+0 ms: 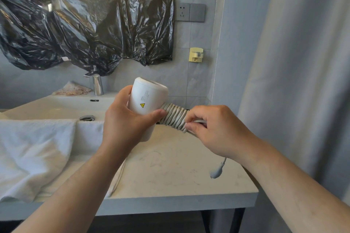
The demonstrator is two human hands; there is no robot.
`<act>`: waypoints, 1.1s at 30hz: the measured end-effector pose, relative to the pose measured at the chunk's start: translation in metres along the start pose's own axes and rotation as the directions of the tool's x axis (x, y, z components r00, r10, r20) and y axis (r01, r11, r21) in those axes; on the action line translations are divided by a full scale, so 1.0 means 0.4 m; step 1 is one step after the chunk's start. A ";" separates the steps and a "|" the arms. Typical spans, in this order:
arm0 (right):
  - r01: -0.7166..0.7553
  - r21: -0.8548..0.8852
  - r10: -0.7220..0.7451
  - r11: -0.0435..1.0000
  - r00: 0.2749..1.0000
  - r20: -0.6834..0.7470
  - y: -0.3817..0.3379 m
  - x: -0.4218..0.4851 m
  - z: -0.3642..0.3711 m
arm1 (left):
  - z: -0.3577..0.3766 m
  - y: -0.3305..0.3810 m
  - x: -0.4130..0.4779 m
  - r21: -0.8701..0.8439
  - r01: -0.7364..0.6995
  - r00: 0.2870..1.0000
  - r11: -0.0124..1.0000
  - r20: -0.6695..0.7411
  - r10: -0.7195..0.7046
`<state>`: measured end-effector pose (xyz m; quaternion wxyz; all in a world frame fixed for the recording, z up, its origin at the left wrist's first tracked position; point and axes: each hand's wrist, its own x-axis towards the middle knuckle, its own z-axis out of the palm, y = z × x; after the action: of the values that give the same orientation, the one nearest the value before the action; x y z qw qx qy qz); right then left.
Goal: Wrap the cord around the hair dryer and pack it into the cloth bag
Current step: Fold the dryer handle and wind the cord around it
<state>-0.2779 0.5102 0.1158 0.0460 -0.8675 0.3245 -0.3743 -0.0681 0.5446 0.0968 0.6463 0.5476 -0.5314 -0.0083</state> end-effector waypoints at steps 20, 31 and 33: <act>-0.438 0.828 0.039 0.349 0.890 0.455 0.093 0.039 -0.045 | 0.006 -0.026 -0.007 -0.445 0.320 0.941 0.836 0.254 -0.224; -0.339 0.920 0.259 0.199 0.923 0.284 0.058 -0.006 0.141 | 0.095 -0.131 -0.090 -0.590 0.607 0.780 0.532 0.314 -0.541; -0.321 0.863 0.259 0.390 0.938 0.232 0.055 -0.017 0.170 | 0.115 -0.153 -0.125 -0.567 0.646 0.748 0.511 0.335 -0.573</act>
<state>-0.2468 0.4860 0.0559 0.5677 -0.6534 0.2237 -0.4481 -0.0870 0.5177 0.0115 0.7208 0.4365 -0.2994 -0.4476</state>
